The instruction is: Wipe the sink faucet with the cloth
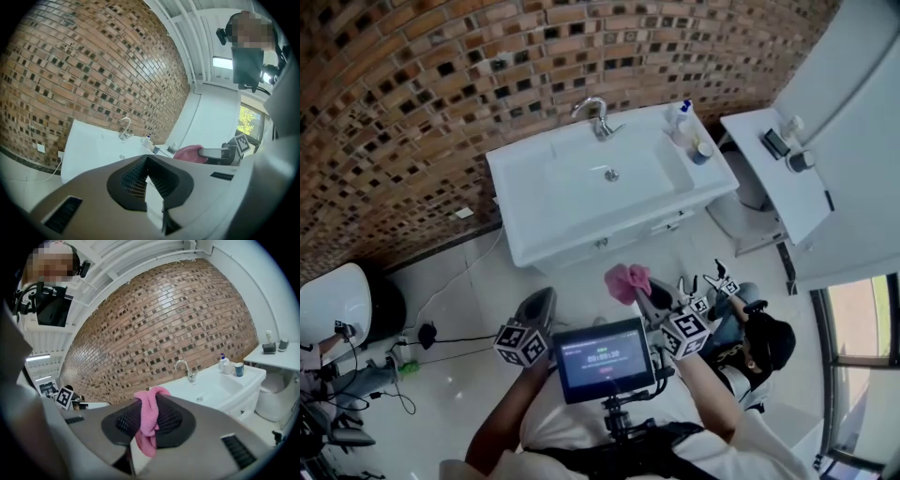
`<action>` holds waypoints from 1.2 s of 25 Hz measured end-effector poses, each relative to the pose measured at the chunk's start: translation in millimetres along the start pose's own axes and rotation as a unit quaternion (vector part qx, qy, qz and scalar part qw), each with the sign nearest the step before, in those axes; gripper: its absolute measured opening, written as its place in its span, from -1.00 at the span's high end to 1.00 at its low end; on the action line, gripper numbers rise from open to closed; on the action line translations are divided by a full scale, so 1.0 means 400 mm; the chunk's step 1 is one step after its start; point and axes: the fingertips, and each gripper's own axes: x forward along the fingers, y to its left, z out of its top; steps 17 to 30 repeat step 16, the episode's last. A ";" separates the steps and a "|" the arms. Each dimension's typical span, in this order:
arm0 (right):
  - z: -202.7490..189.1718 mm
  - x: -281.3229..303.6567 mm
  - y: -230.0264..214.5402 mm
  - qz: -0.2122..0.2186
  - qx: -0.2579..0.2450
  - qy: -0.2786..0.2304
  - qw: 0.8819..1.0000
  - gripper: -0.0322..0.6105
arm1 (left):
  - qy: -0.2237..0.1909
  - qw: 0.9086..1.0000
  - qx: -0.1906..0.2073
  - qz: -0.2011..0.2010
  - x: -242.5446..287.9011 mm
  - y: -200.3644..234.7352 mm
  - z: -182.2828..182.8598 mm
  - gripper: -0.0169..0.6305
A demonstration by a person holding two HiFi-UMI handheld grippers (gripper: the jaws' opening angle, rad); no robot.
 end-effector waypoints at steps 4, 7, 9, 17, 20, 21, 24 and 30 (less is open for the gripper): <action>-0.004 -0.019 0.001 0.004 -0.020 0.002 1.000 0.65 | -0.003 1.000 0.018 -0.003 0.021 -0.041 -0.003 0.94; -0.024 -0.026 0.006 0.010 -0.020 0.004 1.000 0.65 | 0.000 1.000 0.027 -0.003 0.024 -0.057 -0.022 0.94; -0.036 -0.035 0.012 0.015 -0.021 0.005 1.000 0.65 | -0.008 1.000 0.026 0.008 0.010 -0.049 -0.026 0.94; -0.029 -0.042 0.008 0.027 -0.028 0.007 0.999 0.65 | -0.024 0.999 0.016 0.042 -0.009 -0.019 -0.020 0.94; -0.029 -0.042 0.008 0.027 -0.028 0.007 0.999 0.65 | -0.024 0.999 0.016 0.042 -0.009 -0.019 -0.020 0.94; -0.029 -0.042 0.008 0.027 -0.028 0.007 0.999 0.65 | -0.024 0.999 0.016 0.042 -0.009 -0.019 -0.020 0.94; -0.029 -0.042 0.008 0.027 -0.028 0.007 0.999 0.65 | -0.024 0.999 0.016 0.042 -0.009 -0.019 -0.020 0.94; -0.029 -0.042 0.008 0.027 -0.028 0.007 0.999 0.65 | -0.024 0.999 0.016 0.042 -0.009 -0.019 -0.020 0.94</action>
